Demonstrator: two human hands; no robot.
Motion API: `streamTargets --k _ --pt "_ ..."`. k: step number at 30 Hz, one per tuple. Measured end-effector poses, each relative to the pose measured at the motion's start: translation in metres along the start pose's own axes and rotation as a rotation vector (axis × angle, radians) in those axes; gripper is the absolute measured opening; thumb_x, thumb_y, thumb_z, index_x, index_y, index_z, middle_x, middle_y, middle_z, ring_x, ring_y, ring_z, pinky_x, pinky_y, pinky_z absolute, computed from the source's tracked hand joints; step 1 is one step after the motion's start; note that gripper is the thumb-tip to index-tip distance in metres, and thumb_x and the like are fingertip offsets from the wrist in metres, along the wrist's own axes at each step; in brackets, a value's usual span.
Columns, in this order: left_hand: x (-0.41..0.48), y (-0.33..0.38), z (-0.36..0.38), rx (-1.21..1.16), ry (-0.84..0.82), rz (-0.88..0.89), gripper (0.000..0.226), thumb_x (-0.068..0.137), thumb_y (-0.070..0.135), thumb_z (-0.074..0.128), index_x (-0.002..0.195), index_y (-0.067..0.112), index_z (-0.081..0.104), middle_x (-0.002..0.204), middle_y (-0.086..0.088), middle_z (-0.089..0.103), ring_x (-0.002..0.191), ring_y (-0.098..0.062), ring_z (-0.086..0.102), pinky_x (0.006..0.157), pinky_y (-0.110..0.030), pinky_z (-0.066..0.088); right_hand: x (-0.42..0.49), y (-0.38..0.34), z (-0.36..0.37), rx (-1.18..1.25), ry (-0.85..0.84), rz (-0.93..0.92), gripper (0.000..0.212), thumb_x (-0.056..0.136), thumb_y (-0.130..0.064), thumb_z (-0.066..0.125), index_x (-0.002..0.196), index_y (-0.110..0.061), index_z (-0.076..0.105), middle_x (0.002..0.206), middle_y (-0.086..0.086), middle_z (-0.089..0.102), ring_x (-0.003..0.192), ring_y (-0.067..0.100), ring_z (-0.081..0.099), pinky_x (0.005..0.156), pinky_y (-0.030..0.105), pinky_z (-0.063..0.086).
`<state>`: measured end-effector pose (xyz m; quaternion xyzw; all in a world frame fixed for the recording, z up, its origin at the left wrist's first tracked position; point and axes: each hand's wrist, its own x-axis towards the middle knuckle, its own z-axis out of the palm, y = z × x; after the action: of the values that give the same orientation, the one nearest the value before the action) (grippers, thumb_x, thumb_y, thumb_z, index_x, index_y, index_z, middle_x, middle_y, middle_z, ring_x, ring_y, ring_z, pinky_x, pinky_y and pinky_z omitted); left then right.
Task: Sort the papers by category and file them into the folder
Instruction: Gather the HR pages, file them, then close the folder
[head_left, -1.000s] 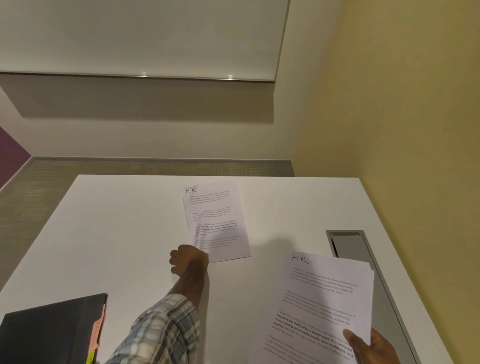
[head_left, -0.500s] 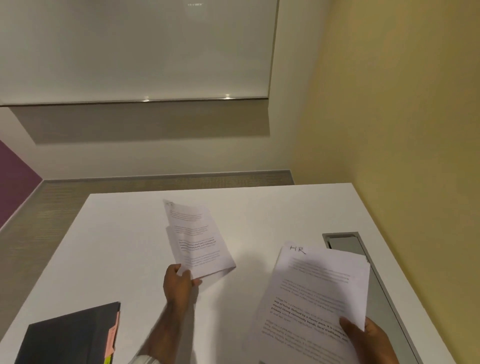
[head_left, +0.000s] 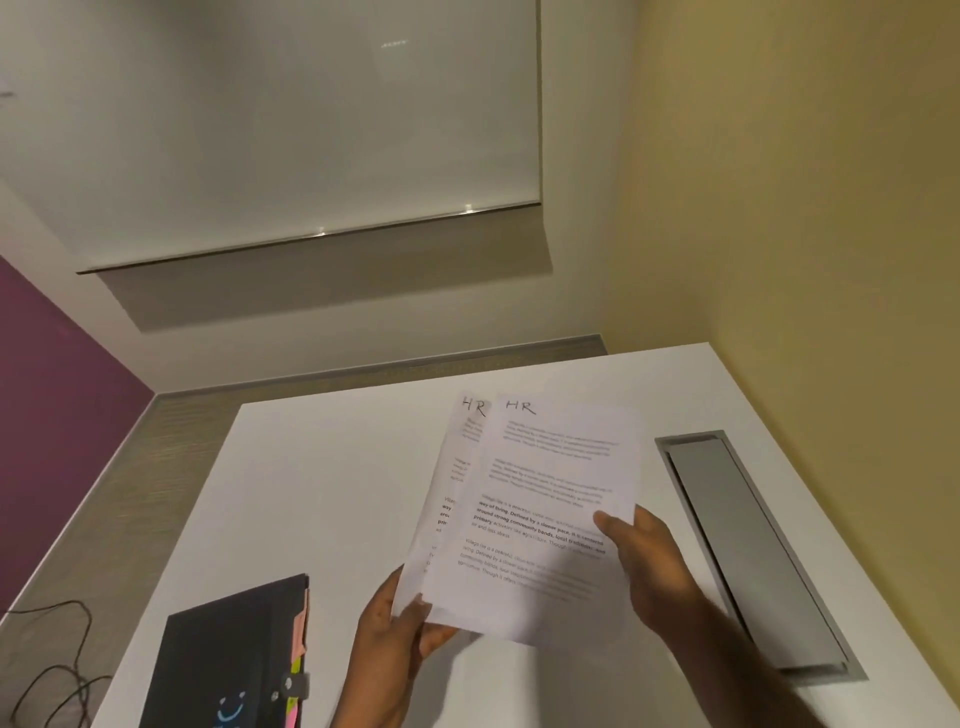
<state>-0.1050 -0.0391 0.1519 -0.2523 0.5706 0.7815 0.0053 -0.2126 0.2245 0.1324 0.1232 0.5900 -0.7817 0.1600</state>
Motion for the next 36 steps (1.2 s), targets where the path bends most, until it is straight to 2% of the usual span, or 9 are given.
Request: streamTargets --k 7,11,14,16,18,22,28,34,36 --pt "-0.038 -0.001 0.000 0.042 -0.060 -0.033 0.035 0.098 -0.006 0.052 0.124 0.011 0.068 0.118 -0.014 0.075 0.107 -0.035 0.073 0.080 -0.042 0.063 -0.024 -0.005 -0.003 0.008 -0.122 0.086 0.036 0.101 -0.003 0.052 0.134 -0.012 0.064 0.127 0.008 0.072 0.115 0.030 0.070 0.098 0.045 0.054" --pt "-0.040 0.007 -0.009 0.050 -0.085 -0.104 0.041 0.108 0.021 0.034 0.128 0.007 0.067 0.122 -0.017 0.073 0.112 -0.035 0.070 0.089 -0.046 0.057 -0.034 -0.014 -0.008 -0.012 -0.174 0.078 0.037 0.100 0.002 0.052 0.133 -0.011 0.063 0.125 0.007 0.073 0.112 0.026 0.072 0.083 0.030 0.061" --pt "-0.037 0.021 -0.009 0.057 -0.096 -0.094 0.045 0.107 0.034 0.037 0.125 0.009 0.069 0.123 -0.015 0.073 0.111 -0.029 0.071 0.093 -0.042 0.052 -0.042 -0.020 -0.015 0.000 -0.214 0.080 0.039 0.099 0.003 0.054 0.136 -0.010 0.061 0.128 0.011 0.071 0.116 0.031 0.070 0.094 0.041 0.059" --pt "-0.037 0.027 0.000 0.176 -0.148 -0.046 0.031 0.104 0.026 0.050 0.121 0.014 0.073 0.120 -0.010 0.075 0.106 -0.023 0.073 0.089 -0.034 0.053 -0.048 -0.021 -0.017 -0.033 -0.249 0.090 0.038 0.100 0.002 0.054 0.135 -0.011 0.061 0.128 0.011 0.071 0.117 0.033 0.069 0.101 0.049 0.054" --pt "-0.036 0.027 0.013 0.226 -0.161 -0.011 0.025 0.100 0.017 0.059 0.121 0.013 0.072 0.117 -0.007 0.076 0.106 -0.023 0.074 0.084 -0.029 0.057 -0.055 -0.021 -0.015 -0.089 -0.263 0.079 0.036 0.100 0.000 0.055 0.133 -0.011 0.063 0.127 0.011 0.072 0.115 0.032 0.070 0.102 0.050 0.053" --pt "-0.038 0.023 0.040 0.248 -0.056 0.064 0.020 0.098 0.011 0.064 0.114 0.019 0.071 0.106 0.001 0.080 0.095 -0.013 0.076 0.072 -0.019 0.058 -0.061 -0.017 -0.011 -0.218 -0.274 0.044 0.031 0.099 -0.005 0.060 0.128 -0.015 0.067 0.122 0.007 0.075 0.110 0.030 0.073 0.102 0.054 0.052" --pt "-0.042 0.005 0.054 0.279 -0.041 0.092 0.020 0.097 0.012 0.065 0.114 0.022 0.072 0.107 0.005 0.079 0.099 -0.013 0.075 0.079 -0.021 0.057 -0.066 -0.014 -0.020 -0.293 -0.229 0.006 0.032 0.098 -0.004 0.061 0.126 -0.017 0.068 0.117 0.004 0.077 0.105 0.027 0.074 0.094 0.049 0.058" --pt "-0.043 -0.014 0.053 0.292 0.012 0.189 0.029 0.096 0.008 0.065 0.115 0.029 0.074 0.112 0.010 0.078 0.108 -0.007 0.071 0.093 -0.028 0.053 -0.070 0.000 -0.022 -0.297 -0.050 -0.043 0.028 0.092 0.000 0.068 0.106 -0.024 0.073 0.101 -0.006 0.080 0.094 0.009 0.074 0.085 0.025 0.055" --pt "-0.043 -0.018 0.052 0.300 -0.014 0.204 0.032 0.096 0.006 0.064 0.114 0.029 0.076 0.114 0.009 0.077 0.112 -0.008 0.070 0.099 -0.032 0.051 -0.069 0.003 -0.021 -0.284 0.012 -0.051 0.025 0.091 -0.001 0.070 0.100 -0.025 0.073 0.097 -0.006 0.079 0.092 0.009 0.074 0.083 0.023 0.053"
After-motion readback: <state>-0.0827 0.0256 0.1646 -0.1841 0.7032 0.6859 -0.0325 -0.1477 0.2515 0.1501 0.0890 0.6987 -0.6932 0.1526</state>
